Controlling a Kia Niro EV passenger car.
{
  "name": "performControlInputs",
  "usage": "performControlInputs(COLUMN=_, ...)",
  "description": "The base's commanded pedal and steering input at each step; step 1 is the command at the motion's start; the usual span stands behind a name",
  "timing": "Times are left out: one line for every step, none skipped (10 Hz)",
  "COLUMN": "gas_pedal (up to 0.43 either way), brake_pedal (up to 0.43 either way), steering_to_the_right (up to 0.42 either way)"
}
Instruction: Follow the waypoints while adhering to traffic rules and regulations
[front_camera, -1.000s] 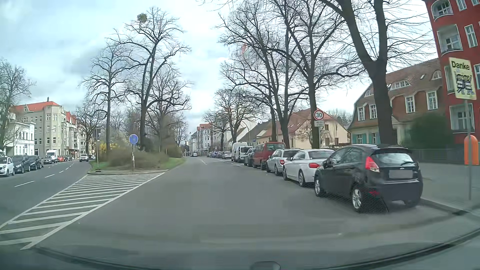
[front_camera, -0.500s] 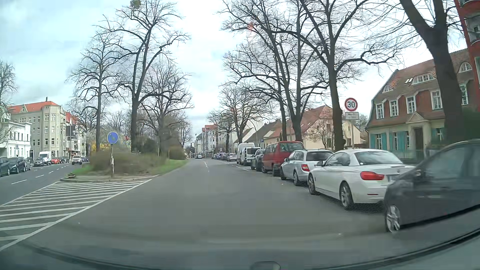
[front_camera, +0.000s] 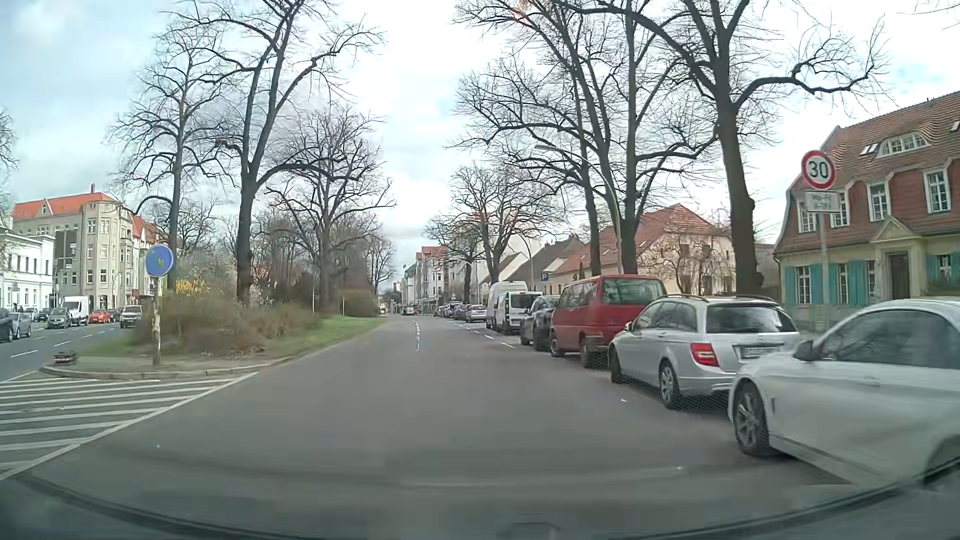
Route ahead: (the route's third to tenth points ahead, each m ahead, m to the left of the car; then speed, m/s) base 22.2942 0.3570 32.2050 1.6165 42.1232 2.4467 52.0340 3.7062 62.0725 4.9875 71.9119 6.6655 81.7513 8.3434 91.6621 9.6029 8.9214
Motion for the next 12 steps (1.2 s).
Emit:
performControlInputs(gas_pedal=0.000, brake_pedal=0.000, steering_to_the_right=-0.021)
performControlInputs(gas_pedal=0.000, brake_pedal=0.000, steering_to_the_right=-0.020)
performControlInputs(gas_pedal=0.000, brake_pedal=0.000, steering_to_the_right=-0.016)
performControlInputs(gas_pedal=0.000, brake_pedal=0.000, steering_to_the_right=-0.012)
performControlInputs(gas_pedal=0.000, brake_pedal=0.000, steering_to_the_right=-0.012)
performControlInputs(gas_pedal=0.000, brake_pedal=0.000, steering_to_the_right=-0.012)
performControlInputs(gas_pedal=0.008, brake_pedal=0.000, steering_to_the_right=-0.013)
performControlInputs(gas_pedal=0.020, brake_pedal=0.000, steering_to_the_right=-0.015)
performControlInputs(gas_pedal=0.020, brake_pedal=0.000, steering_to_the_right=-0.016)
performControlInputs(gas_pedal=0.020, brake_pedal=0.000, steering_to_the_right=-0.015)
performControlInputs(gas_pedal=0.020, brake_pedal=0.000, steering_to_the_right=-0.015)
performControlInputs(gas_pedal=0.020, brake_pedal=0.000, steering_to_the_right=-0.015)
